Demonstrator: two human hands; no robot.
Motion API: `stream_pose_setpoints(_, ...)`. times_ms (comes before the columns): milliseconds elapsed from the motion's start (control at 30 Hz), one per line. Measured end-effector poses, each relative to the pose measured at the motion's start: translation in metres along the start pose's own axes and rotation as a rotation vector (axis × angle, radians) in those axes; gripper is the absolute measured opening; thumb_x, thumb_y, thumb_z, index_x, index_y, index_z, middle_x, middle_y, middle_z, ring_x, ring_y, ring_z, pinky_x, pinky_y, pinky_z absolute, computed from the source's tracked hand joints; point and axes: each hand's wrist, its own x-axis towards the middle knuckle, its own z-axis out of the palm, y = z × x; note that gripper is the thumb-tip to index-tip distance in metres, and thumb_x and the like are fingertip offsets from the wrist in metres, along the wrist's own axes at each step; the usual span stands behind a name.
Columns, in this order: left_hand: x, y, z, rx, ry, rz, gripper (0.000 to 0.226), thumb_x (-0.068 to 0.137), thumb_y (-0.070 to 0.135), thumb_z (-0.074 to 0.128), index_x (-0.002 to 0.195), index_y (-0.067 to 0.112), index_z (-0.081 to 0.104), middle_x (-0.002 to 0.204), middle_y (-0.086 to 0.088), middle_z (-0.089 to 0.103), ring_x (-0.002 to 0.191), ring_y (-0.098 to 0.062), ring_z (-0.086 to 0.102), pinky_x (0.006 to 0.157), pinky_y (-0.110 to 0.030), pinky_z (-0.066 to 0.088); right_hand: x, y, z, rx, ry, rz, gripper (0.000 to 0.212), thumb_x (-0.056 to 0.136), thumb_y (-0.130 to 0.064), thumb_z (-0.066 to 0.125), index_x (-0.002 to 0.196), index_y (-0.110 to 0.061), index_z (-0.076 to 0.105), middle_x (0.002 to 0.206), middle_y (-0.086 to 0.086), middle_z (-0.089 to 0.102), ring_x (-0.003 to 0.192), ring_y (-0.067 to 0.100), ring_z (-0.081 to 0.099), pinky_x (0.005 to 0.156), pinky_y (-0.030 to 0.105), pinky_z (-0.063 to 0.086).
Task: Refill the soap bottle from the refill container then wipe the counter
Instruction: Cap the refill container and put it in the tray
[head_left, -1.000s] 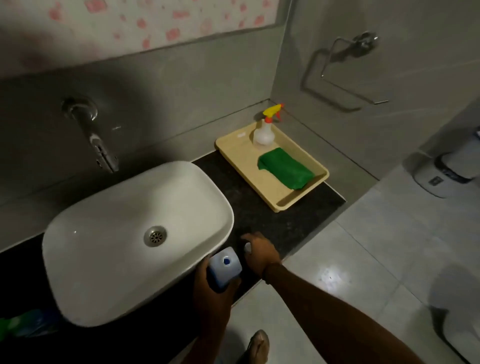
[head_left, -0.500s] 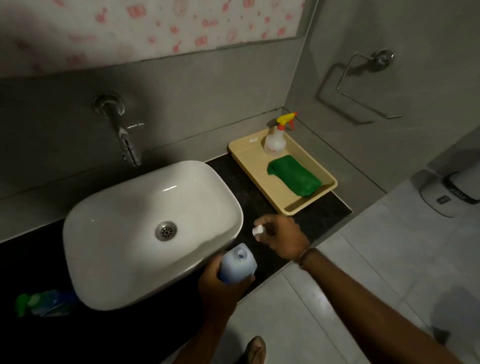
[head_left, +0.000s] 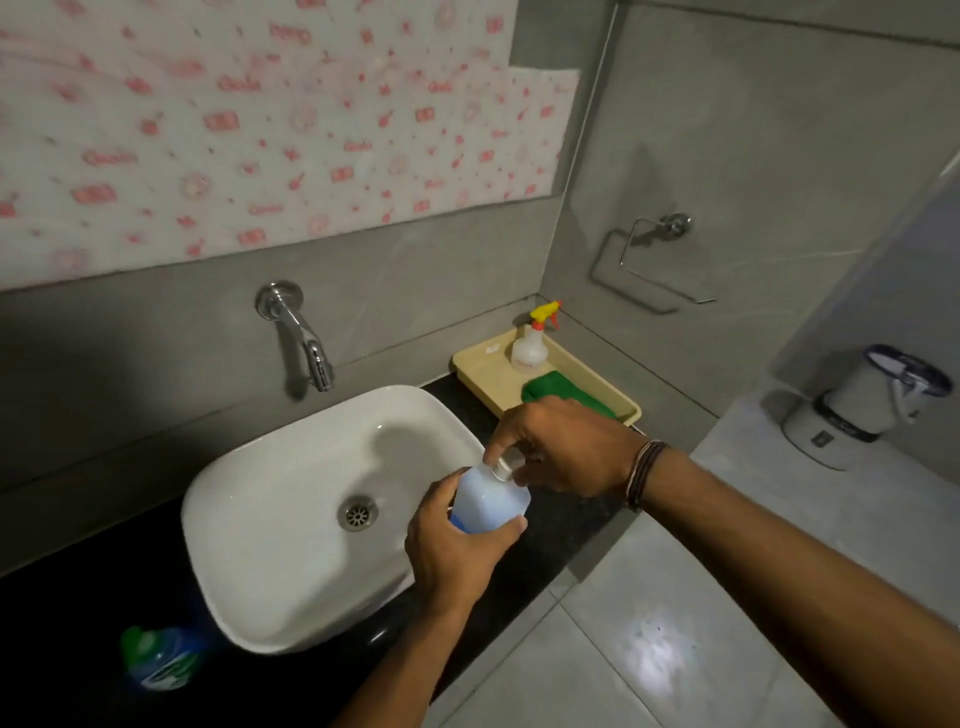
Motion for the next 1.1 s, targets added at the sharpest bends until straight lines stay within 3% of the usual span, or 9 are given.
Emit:
stream_pose_setpoints(133, 0.001, 0.013, -0.013, 0.006, 0.0, 0.02, 0.075, 0.05, 0.05, 0.098, 0.113, 0.047, 0.058, 0.114, 0.023, 0.062, 0.104, -0.005, 0.06, 0.087, -0.022, 0.048, 0.005, -0.017, -0.005, -0.068, -0.017, -0.012, 0.033, 0.088, -0.014, 0.075, 0.119, -0.025, 0.072, 0.123, -0.004, 0.07, 0.108, 0.014, 0.067, 0.088, 0.034, 0.059)
stream_pose_setpoints(200, 0.002, 0.017, -0.017, 0.023, 0.001, 0.044, 0.074, 0.051, 0.051, 0.098, 0.113, 0.047, 0.058, 0.112, 0.023, 0.061, 0.099, -0.004, 0.059, 0.086, -0.022, 0.047, 0.009, -0.022, -0.007, -0.144, -0.014, 0.048, 0.034, 0.093, -0.034, 0.071, 0.125, -0.025, 0.067, 0.12, -0.001, 0.071, 0.106, 0.018, 0.067, 0.088, 0.034, 0.058)
stream_pose_setpoints(300, 0.003, 0.019, -0.021, 0.05, 0.013, 0.074, 0.075, 0.053, 0.054, 0.097, 0.118, 0.04, 0.063, 0.113, 0.019, 0.064, 0.098, -0.006, 0.06, 0.089, -0.023, 0.048, 0.008, -0.026, -0.013, -0.176, 0.037, 0.131, 0.068, 0.088, -0.066, 0.061, 0.141, -0.024, 0.05, 0.119, 0.005, 0.071, 0.1, 0.023, 0.067, 0.087, 0.04, 0.057)
stream_pose_setpoints(433, 0.008, 0.024, -0.027, 0.053, -0.026, 0.056, 0.077, 0.054, 0.056, 0.096, 0.121, 0.039, 0.061, 0.119, 0.013, 0.066, 0.105, -0.007, 0.059, 0.098, -0.032, 0.05, 0.011, -0.033, -0.011, -0.144, 0.035, 0.004, 0.069, 0.084, -0.039, 0.078, 0.143, -0.029, 0.044, 0.123, 0.003, 0.066, 0.105, 0.019, 0.065, 0.082, 0.03, 0.055)
stream_pose_setpoints(567, 0.007, 0.027, -0.031, 0.088, -0.057, 0.075, 0.085, 0.05, 0.06, 0.096, 0.124, 0.031, 0.065, 0.124, 0.008, 0.071, 0.106, -0.013, 0.065, 0.098, -0.041, 0.06, 0.014, -0.03, -0.01, -0.284, 0.155, 0.127, 0.062, 0.092, -0.068, 0.052, 0.142, -0.033, 0.043, 0.115, 0.003, 0.071, 0.096, 0.025, 0.068, 0.079, 0.039, 0.056)
stream_pose_setpoints(667, 0.009, 0.028, -0.034, 0.062, -0.052, 0.069, 0.083, 0.05, 0.063, 0.094, 0.123, 0.034, 0.067, 0.122, 0.01, 0.073, 0.103, -0.011, 0.066, 0.097, -0.042, 0.06, 0.012, -0.031, -0.013, -0.165, 0.02, 0.043, 0.059, 0.086, -0.043, 0.073, 0.138, -0.031, 0.048, 0.119, -0.003, 0.067, 0.098, 0.015, 0.064, 0.082, 0.035, 0.058)
stream_pose_setpoints(767, 0.012, 0.028, -0.036, 0.09, -0.059, 0.062, 0.082, 0.053, 0.061, 0.095, 0.125, 0.035, 0.065, 0.124, 0.007, 0.072, 0.103, -0.01, 0.063, 0.1, -0.042, 0.057, 0.014, -0.03, -0.006, -0.292, 0.027, 0.07, 0.035, 0.094, -0.048, 0.063, 0.124, -0.03, 0.062, 0.112, 0.0, 0.07, 0.098, 0.021, 0.068, 0.082, 0.039, 0.06)
stream_pose_setpoints(900, 0.017, 0.028, -0.036, 0.1, -0.057, 0.066, 0.081, 0.053, 0.061, 0.095, 0.123, 0.031, 0.068, 0.12, 0.005, 0.074, 0.104, -0.015, 0.068, 0.096, -0.045, 0.061, 0.015, -0.024, 0.002, -0.294, 0.041, 0.153, 0.056, 0.091, -0.071, 0.044, 0.119, -0.025, 0.061, 0.106, 0.002, 0.07, 0.089, 0.023, 0.067, 0.077, 0.042, 0.06)
stream_pose_setpoints(1100, 0.027, 0.029, -0.033, 0.112, -0.088, 0.068, 0.082, 0.056, 0.053, 0.097, 0.128, 0.028, 0.067, 0.125, 0.002, 0.073, 0.112, -0.02, 0.067, 0.097, -0.05, 0.059, 0.014, -0.023, 0.026, -0.246, 0.172, 0.205, 0.055, 0.097, -0.068, 0.031, 0.11, -0.02, 0.054, 0.091, 0.0, 0.062, 0.073, 0.019, 0.062, 0.068, 0.041, 0.059)
